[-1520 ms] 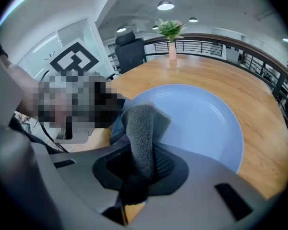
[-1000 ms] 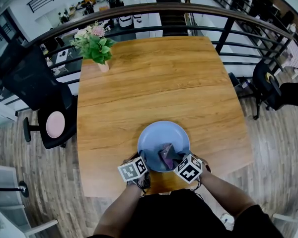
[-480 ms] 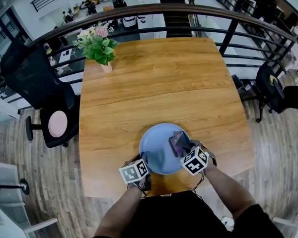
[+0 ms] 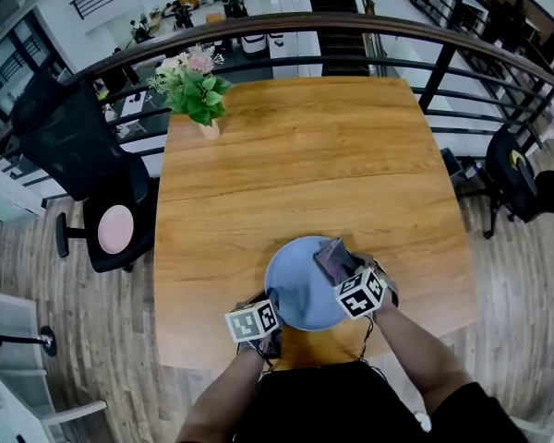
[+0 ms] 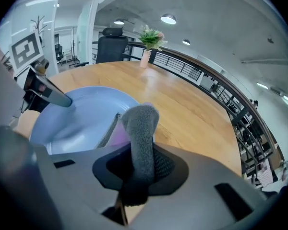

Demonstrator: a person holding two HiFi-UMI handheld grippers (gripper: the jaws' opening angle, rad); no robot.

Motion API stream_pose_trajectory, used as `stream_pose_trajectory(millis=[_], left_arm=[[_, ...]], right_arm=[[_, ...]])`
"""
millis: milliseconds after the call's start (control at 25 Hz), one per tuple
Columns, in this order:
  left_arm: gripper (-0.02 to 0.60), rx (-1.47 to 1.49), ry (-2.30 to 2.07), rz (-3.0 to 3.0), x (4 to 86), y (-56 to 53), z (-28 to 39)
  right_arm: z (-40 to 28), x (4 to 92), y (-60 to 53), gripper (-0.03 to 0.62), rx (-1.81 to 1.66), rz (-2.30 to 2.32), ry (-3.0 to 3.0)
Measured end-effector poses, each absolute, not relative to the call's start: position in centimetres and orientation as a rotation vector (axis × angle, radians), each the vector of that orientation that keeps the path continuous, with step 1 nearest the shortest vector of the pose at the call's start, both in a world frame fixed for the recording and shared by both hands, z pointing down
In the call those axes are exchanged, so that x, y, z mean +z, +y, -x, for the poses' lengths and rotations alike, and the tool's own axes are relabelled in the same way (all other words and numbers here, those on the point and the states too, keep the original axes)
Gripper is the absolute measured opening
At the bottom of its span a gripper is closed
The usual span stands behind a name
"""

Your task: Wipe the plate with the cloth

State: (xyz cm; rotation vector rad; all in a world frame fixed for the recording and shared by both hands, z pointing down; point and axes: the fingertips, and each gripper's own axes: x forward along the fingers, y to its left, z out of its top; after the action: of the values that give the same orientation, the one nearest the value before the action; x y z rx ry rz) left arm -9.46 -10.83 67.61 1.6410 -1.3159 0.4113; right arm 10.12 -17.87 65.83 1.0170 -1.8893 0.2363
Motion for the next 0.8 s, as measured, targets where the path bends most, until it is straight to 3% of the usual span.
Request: stream_pose_trajectory(millis=[440,800], left_arm=[[0.055,0.453,-1.368,-1.738,66.3,-10.7,9.7],[0.064,0.374,-1.642,-1.979,57.0,-9.2,10.1]], right_arm=[[-10.6,60.3,-19.3,0.072,0.443,-1.255,-2.252],[-12.4,52.5,-16.6,0.072,0.394,-1.249,-2.476]])
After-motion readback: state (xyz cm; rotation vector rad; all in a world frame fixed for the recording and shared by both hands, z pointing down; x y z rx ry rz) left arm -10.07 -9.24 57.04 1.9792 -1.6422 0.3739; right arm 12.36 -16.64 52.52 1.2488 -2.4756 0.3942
